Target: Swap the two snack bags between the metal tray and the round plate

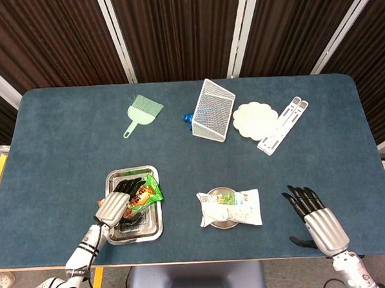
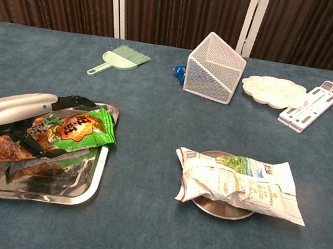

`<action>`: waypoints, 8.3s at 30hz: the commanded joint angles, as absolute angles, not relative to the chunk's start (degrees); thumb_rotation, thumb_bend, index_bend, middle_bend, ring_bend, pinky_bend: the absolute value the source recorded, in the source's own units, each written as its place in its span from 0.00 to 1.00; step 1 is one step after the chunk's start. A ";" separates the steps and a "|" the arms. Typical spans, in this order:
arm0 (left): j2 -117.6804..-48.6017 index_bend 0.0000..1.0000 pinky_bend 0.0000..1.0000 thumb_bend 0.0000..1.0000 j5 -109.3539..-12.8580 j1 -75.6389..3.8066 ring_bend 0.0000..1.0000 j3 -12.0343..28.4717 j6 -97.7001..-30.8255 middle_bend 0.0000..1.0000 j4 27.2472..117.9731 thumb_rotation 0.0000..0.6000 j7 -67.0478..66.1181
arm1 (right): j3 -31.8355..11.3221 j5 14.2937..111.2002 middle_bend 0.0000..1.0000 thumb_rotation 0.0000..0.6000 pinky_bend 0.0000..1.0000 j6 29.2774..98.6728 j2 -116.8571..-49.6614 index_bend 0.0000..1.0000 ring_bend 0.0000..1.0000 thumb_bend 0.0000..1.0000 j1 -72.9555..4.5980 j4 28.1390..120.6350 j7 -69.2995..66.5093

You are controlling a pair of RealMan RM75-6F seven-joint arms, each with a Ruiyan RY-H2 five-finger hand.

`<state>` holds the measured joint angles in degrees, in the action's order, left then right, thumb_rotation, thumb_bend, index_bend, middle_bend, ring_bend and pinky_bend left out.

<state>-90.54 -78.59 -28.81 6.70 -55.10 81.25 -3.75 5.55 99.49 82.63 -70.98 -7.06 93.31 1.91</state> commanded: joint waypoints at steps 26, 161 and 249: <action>-103.64 0.53 0.82 0.39 -75.98 -37.83 0.79 15.62 -60.44 0.79 62.51 1.00 -2.76 | 4.15 95.13 0.00 1.00 0.00 78.81 -69.16 0.00 0.00 0.11 -8.17 94.83 1.38; -76.97 0.00 0.05 0.36 -86.92 -11.35 0.00 0.73 -84.34 0.00 75.03 1.00 6.32 | -14.35 62.92 0.00 1.00 0.00 57.35 -85.27 0.00 0.00 0.10 -34.95 108.14 24.05; -75.51 0.00 0.05 0.36 -87.58 -11.00 0.00 1.05 -80.86 0.00 76.84 1.00 5.31 | -7.99 39.07 0.00 1.00 0.02 52.20 -81.08 0.00 0.00 0.14 -51.14 103.47 28.39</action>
